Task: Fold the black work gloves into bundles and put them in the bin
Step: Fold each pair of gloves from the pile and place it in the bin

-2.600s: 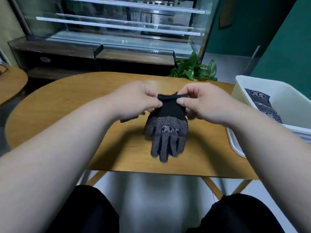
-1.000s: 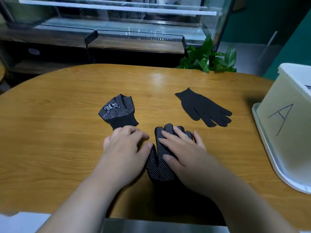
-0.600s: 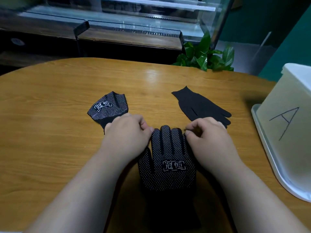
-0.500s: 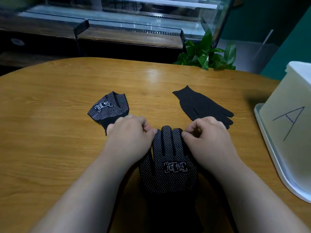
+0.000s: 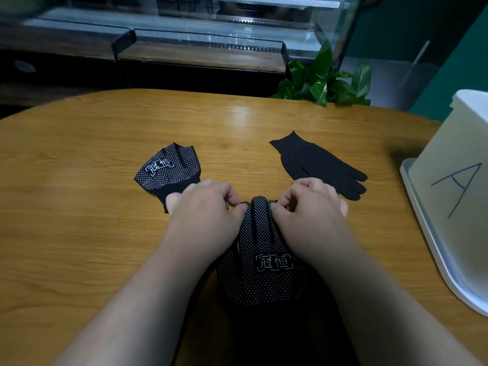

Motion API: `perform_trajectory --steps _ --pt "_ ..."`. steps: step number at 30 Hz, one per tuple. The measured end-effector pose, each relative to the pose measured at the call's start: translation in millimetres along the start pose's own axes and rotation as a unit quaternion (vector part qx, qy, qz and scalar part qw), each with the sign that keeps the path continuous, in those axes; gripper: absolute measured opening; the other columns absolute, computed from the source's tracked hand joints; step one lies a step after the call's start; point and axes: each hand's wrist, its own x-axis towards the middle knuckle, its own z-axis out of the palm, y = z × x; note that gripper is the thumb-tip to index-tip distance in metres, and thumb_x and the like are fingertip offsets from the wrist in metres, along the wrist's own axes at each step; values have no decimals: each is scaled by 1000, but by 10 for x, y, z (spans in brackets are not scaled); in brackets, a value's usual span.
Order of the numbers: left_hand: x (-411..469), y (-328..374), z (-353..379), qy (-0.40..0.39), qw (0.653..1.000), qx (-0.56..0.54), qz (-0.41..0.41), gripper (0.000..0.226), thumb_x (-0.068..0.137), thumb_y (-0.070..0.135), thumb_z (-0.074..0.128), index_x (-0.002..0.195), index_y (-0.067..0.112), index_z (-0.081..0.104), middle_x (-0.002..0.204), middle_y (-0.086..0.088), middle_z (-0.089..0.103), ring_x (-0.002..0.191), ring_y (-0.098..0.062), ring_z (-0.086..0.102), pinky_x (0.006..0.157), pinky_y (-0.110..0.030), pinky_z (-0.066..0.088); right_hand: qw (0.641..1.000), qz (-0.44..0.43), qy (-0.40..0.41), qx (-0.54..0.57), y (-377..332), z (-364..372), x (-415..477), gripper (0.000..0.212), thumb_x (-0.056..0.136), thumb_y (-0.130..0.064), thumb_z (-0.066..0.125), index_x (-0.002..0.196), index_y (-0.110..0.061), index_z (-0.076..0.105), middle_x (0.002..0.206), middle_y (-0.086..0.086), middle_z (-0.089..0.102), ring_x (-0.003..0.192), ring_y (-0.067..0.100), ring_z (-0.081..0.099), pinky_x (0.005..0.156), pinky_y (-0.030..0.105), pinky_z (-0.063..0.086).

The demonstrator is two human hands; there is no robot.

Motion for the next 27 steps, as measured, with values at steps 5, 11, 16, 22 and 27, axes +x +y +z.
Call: perform_trajectory --steps 5,11,16,22,27 --pt "-13 -26 19 3 1000 -17 16 25 91 43 62 72 27 60 81 13 57 90 -8 52 81 -33 20 999 4 31 43 19 -21 -19 18 91 -42 63 77 -31 62 112 -20 46 122 8 38 110 36 18" --pt "-25 -26 21 10 999 -25 24 20 89 47 61 77 32 58 80 14 56 87 -7 52 83 -34 25 999 13 42 14 17 9 -20 15 90 -43 63 79 -32 59 110 -17 49 120 11 41 109 38 22" --pt "-17 -38 31 -1 1000 -21 20 26 90 48 60 72 29 59 82 13 56 90 -9 51 83 -34 25 998 16 52 14 10 -1 -49 11 90 -44 63 89 -34 58 110 -15 46 117 10 40 109 39 21" --pt "-10 -39 36 10 999 -40 12 27 91 43 61 70 27 60 78 12 57 86 -7 53 85 -33 26 998 -26 55 18 14 -18 -92 8 90 -29 61 83 -33 59 107 -18 47 114 8 38 107 35 20" --pt "-18 -52 5 14 998 -54 10 21 89 41 66 75 28 58 77 12 59 83 -7 54 87 -34 29 998 -40 42 3 33 5 -86 13 91 -30 61 79 -31 63 107 -19 50 115 7 40 112 39 18"
